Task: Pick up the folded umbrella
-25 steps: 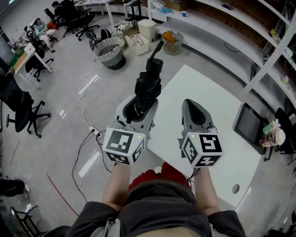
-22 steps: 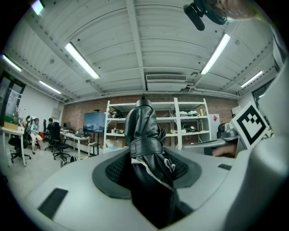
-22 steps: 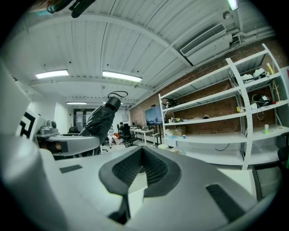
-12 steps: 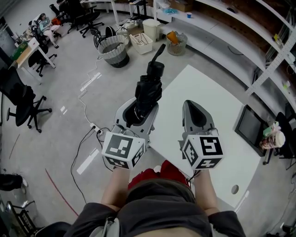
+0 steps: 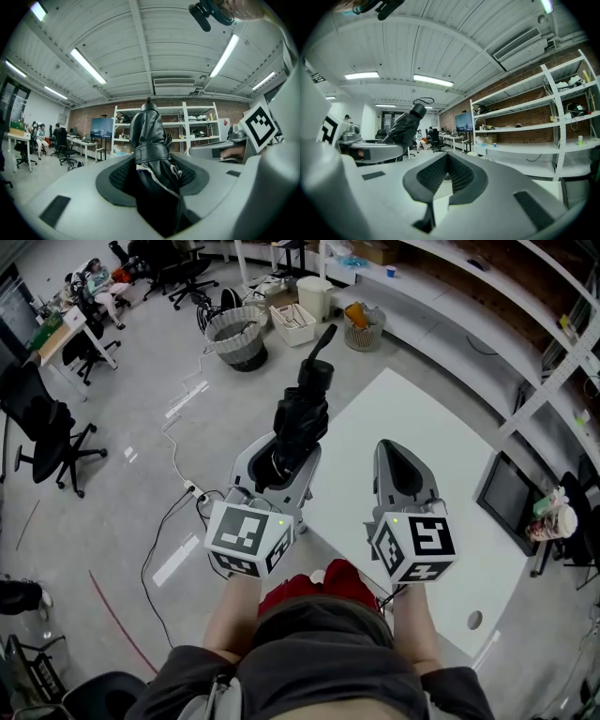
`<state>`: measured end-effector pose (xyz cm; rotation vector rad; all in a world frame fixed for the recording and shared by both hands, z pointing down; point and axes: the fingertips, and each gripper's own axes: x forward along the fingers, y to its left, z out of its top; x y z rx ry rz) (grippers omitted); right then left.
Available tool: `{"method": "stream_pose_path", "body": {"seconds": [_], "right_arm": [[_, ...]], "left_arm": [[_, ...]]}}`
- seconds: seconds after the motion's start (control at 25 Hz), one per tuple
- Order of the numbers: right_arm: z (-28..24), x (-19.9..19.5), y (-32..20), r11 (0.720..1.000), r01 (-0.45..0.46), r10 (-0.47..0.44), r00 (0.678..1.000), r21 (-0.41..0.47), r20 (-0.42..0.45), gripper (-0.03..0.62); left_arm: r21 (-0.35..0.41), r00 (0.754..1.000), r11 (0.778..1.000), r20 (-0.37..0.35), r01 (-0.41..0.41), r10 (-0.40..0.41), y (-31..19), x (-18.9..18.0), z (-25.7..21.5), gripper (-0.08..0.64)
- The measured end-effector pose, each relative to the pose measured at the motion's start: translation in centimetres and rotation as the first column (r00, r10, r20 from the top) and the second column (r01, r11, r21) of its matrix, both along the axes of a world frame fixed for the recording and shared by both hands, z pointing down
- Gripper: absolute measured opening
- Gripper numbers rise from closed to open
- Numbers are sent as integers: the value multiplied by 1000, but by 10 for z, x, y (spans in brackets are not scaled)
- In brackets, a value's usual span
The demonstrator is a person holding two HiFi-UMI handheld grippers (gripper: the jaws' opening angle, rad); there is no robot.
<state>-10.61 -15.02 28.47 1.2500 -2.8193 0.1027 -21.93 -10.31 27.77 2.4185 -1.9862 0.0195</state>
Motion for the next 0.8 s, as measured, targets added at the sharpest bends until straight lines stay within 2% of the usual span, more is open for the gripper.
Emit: {"method": "stream_pose_path", "body": {"seconds": [0.8], "right_arm": [[-12,2,23,1000,8,-8,1000,23,13,18]], "left_arm": [[-1,1000,1000,-17,4,-4,22,1,-6,212]]}}
